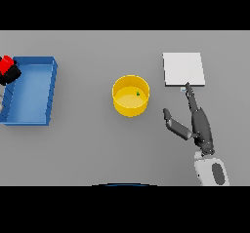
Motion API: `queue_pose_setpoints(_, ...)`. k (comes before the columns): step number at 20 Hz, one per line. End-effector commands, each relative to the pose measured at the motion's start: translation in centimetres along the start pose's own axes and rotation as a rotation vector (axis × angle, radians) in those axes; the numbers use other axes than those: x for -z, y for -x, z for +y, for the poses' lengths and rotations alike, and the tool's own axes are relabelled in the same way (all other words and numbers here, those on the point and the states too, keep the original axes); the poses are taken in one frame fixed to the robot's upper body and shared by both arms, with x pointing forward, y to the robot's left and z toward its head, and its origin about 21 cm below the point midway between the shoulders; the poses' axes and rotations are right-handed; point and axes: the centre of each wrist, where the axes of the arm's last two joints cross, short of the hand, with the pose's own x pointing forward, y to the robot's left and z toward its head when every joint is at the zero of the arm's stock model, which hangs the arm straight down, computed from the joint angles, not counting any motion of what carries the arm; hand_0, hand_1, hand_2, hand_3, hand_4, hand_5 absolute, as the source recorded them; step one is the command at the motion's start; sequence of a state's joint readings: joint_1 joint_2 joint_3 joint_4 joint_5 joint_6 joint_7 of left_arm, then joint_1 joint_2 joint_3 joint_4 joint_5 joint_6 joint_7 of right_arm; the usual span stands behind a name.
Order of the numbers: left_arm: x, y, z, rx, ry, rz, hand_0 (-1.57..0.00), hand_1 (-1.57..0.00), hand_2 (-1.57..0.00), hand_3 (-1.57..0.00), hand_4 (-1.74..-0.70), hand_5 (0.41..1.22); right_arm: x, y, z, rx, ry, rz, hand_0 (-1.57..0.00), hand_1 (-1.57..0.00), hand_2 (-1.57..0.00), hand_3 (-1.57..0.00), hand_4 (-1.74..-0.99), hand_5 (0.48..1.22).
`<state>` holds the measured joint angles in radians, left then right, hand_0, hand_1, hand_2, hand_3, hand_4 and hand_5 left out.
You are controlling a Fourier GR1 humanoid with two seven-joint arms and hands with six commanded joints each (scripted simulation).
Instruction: Pick up the red beaker and tilt it to pour out 1 green nut into yellow bowl. Pick up the yellow bowl and place it on the metallic measuring scale.
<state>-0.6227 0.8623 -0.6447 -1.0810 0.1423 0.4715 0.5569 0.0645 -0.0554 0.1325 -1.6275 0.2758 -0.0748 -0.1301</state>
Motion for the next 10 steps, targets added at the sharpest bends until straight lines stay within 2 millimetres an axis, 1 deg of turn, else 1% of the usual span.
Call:
queue_pose_setpoints(1,-0.4,0.2,-0.1,0.024,0.050,-0.012,-1.56,-1.45,-1.43,-1.36,-1.37,0.830,-0.2,0.1,0.2,0.007,0.002,0.004,0.00,0.00,0.00,0.00,-1.192,0.663)
queue_pose_setpoints(2,-0.7,0.1,0.0,0.028,0.097,-0.017,-1.46,-1.18,-1.19,-1.13,-1.23,0.803,-0.4,0.1,0.2,0.012,0.000,-0.011,0.00,0.00,0.00,0.00,-1.188,0.663)
queue_pose_setpoints(3,-0.6,0.0,0.7,0.038,0.138,0.002,-1.17,-0.94,-0.96,-0.90,-1.12,0.778,-0.6,0.0,0.0,0.003,0.004,-0.022,0.00,0.00,0.00,0.00,-1.187,0.664)
queue_pose_setpoints(4,-0.7,0.0,0.8,0.054,0.184,0.005,-0.93,-0.76,-0.77,-0.72,-1.03,0.758,-0.3,-0.3,-0.1,0.003,0.007,-0.024,0.00,0.00,0.00,0.00,-1.185,0.665)
queue_pose_setpoints(5,-0.9,0.2,0.9,0.058,0.207,-0.005,-0.75,-0.60,-0.61,-0.58,-0.97,0.740,-0.5,-0.5,0.1,0.004,0.008,-0.024,0.00,0.00,0.00,0.00,-1.181,0.665)
queue_pose_setpoints(6,-1.0,0.4,1.2,0.071,0.226,-0.006,-0.60,-0.48,-0.49,-0.46,-0.92,0.723,-0.6,-0.3,-0.4,0.000,0.004,-0.017,0.00,0.00,0.00,0.00,-1.182,0.667)
queue_pose_setpoints(7,-1.2,0.2,1.3,0.075,0.237,-0.012,-0.48,-0.39,-0.39,-0.37,-0.88,0.710,-0.6,-0.1,-0.2,-0.005,-0.001,0.010,0.00,0.00,0.00,0.00,-1.184,0.667)
queue_pose_setpoints(9,-0.9,0.1,1.3,0.070,0.258,-0.007,-0.30,-0.25,-0.25,-0.24,-0.83,0.688,-0.4,-0.3,-0.1,0.003,-0.003,-0.003,0.00,0.00,0.00,0.00,-1.189,0.666)
queue_pose_setpoints(10,-0.9,0.1,1.3,0.068,0.262,-0.004,-0.24,-0.20,-0.20,-0.19,-0.82,0.684,-0.7,-0.3,-0.2,-0.006,-0.007,-0.004,0.00,0.00,0.00,0.00,-1.187,0.666)
